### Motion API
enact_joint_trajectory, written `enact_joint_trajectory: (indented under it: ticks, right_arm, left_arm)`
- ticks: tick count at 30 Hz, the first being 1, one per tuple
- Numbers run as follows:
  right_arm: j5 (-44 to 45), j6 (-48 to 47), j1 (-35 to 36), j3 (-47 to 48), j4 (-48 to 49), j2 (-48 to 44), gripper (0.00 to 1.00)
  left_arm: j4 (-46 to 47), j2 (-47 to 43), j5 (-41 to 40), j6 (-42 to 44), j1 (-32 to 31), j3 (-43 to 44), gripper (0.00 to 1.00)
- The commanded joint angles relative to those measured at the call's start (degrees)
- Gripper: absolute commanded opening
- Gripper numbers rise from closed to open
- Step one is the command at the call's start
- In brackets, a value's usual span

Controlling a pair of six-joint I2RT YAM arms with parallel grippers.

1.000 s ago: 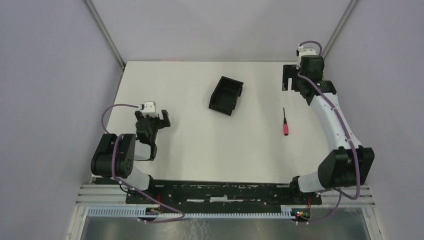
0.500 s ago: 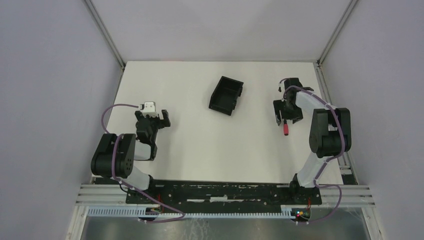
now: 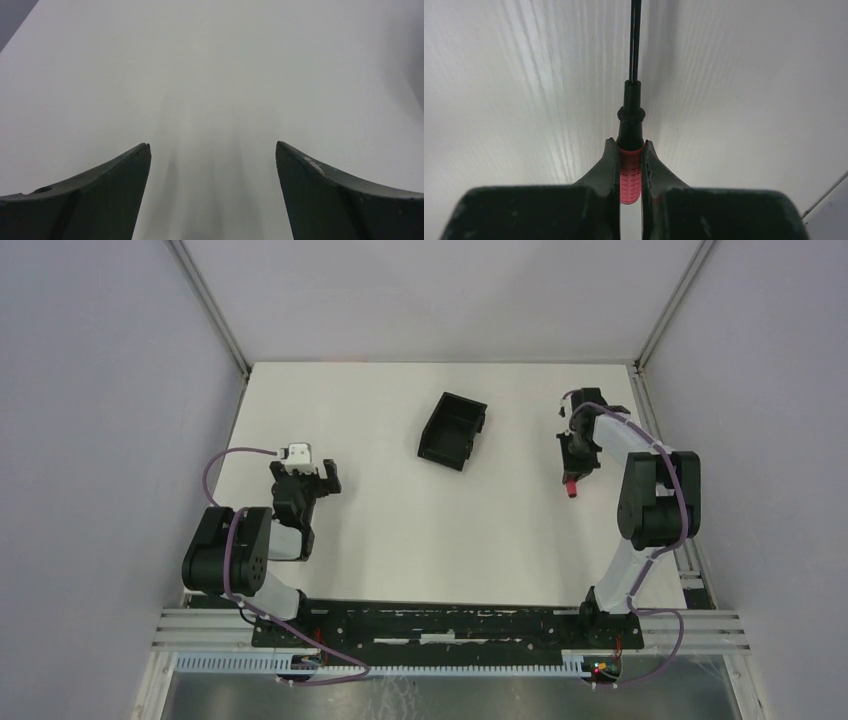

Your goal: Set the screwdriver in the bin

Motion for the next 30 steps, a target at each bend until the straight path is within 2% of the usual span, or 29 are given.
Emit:
enact_joint_trajectory:
  ticks: [1, 4, 7, 10, 15, 22, 30]
  right_arm:
    - [-0.1, -0.2, -0.2, 14.4, -8.0, -0.2, 0.0]
    - [-2.1, -0.2, -0.3, 23.5, -14.4, 1.4, 0.0]
    - [-3.2, 2.7, -0.3, 28.2, -15.1, 2.1, 0.0]
    - [-10.1, 7.1, -0.1, 29.8, -11.8, 2.7, 0.0]
    - [-12.9, 15.4, 9.6, 30.8, -0.8, 3.2, 0.0]
    - [-9.4, 22.3, 22.6, 39.1, 6.1, 10.8, 0.0]
    - [-3.7, 23.0, 27.7, 39.9, 7.8, 16.8, 0.0]
  left_arm:
    - [1.6, -0.4, 0.5, -0.8, 0.2, 0.8, 1.0]
    - [1.6, -0.4, 0.5, -0.8, 0.2, 0.9, 1.0]
    - [1.6, -0.4, 0.5, -0.8, 0.3, 0.9, 1.0]
    - [1.6, -0.3, 0.5, -0.8, 0.3, 0.9, 1.0]
    - [1.6, -0.3, 0.5, -0.8, 0.2, 0.9, 1.0]
    - [1.6, -0.4, 0.5, -0.8, 0.2, 0.8, 1.0]
    - [1.6, -0.3, 0.6, -0.8, 0.2, 0.9, 1.0]
